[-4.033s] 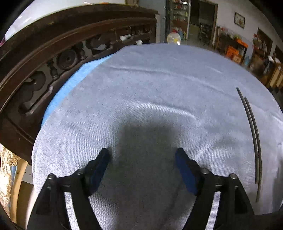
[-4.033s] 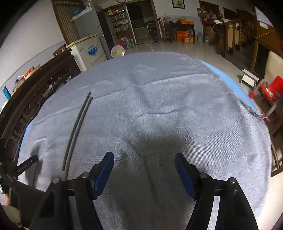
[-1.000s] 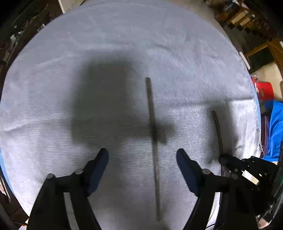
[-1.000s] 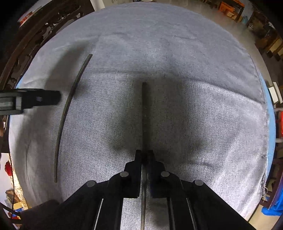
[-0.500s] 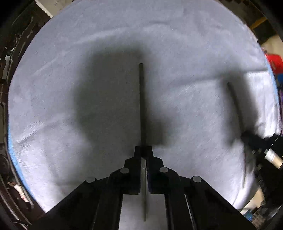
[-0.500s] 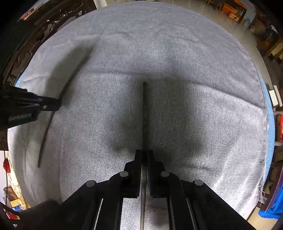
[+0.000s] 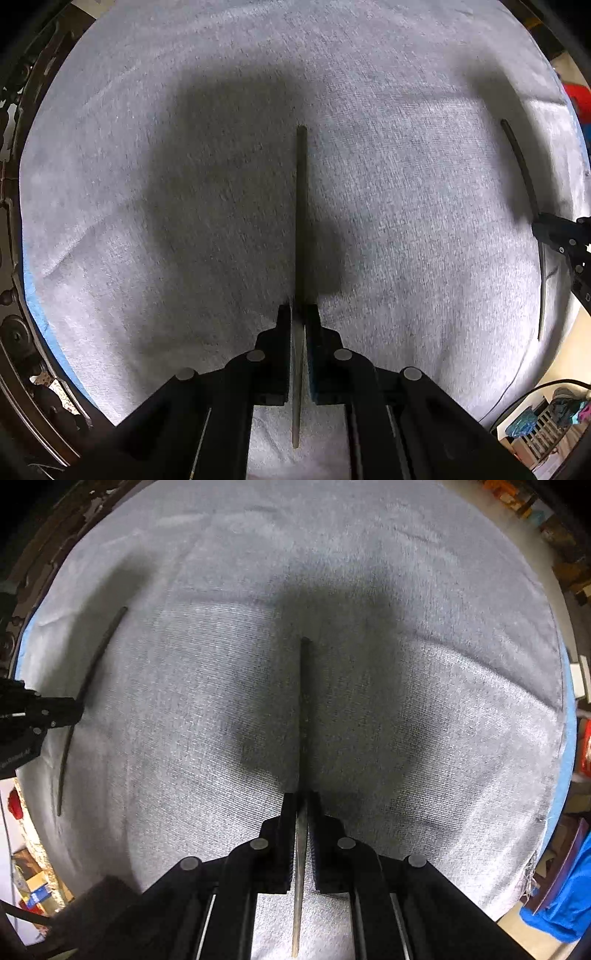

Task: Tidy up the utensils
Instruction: 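Lift both chopsticks and carry them toward the black holder with both grippers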

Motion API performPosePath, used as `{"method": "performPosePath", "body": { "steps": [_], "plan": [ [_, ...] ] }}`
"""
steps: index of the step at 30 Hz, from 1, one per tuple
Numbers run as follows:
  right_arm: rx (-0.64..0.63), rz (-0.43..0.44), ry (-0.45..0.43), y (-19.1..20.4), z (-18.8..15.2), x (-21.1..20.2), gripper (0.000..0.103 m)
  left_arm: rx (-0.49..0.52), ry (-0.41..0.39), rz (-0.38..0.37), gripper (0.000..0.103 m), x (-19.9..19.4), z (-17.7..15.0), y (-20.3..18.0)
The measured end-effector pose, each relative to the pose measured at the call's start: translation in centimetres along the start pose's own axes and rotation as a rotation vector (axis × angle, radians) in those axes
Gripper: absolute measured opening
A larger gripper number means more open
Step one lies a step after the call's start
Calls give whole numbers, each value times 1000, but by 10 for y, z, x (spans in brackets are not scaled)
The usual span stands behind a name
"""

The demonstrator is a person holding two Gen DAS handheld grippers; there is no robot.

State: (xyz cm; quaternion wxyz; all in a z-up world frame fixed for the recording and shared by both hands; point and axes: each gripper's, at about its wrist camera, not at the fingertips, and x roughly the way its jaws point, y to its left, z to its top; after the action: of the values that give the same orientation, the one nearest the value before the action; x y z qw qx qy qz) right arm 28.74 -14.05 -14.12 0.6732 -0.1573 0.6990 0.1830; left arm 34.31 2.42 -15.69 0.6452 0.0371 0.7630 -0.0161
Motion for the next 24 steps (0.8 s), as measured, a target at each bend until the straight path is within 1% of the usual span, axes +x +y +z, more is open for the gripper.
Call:
{"method": "performPosePath", "body": {
  "steps": [1, 3, 4, 6, 7, 8, 9, 10, 11, 13, 14, 16, 19, 24],
  "plan": [
    [4, 1, 1, -2, 3, 0, 10, -9, -3, 2, 10, -2, 5, -2],
    [12, 6, 3, -3, 8, -1, 10, -22, -6, 4, 18, -3, 10, -1],
    [19, 5, 1, -5, 11, -1, 10, -24, -7, 5, 20, -2, 12, -1],
    [20, -2, 2, -6, 20, -2, 11, -43, -12, 0, 28, -3, 20, 5],
    [19, -3, 3, -10, 25, 0, 12, -50, -15, -1, 29, -4, 22, 9],
    [16, -9, 5, -8, 27, 0, 13, -53, -19, -6, 29, 2, 32, 11],
    [11, -19, 8, -6, 30, 0, 13, -55, -24, -10, 29, 1, 33, 13],
    [7, -28, 11, -4, 30, -1, 13, -59, -27, -14, 29, 0, 33, 17],
    [3, -37, 15, -1, 31, -1, 13, -63, -32, -24, 25, 5, 29, 22],
    [2, -47, 22, 1, 33, 0, 12, -41, -36, -25, 16, 5, 24, 20],
    [-6, -54, 23, 3, 34, -1, 11, -37, -30, -28, 6, 7, 21, 19],
    [-11, -52, 26, 12, 29, 2, 7, -26, -28, -33, 5, 7, 19, 20],
    [-18, -47, 30, 12, 19, 1, 7, -38, -26, -57, 5, 9, 11, 28],
    [-27, -32, 39, 17, 13, 1, 7, -38, -21, -65, 5, 15, -5, 47]
  ]
}}
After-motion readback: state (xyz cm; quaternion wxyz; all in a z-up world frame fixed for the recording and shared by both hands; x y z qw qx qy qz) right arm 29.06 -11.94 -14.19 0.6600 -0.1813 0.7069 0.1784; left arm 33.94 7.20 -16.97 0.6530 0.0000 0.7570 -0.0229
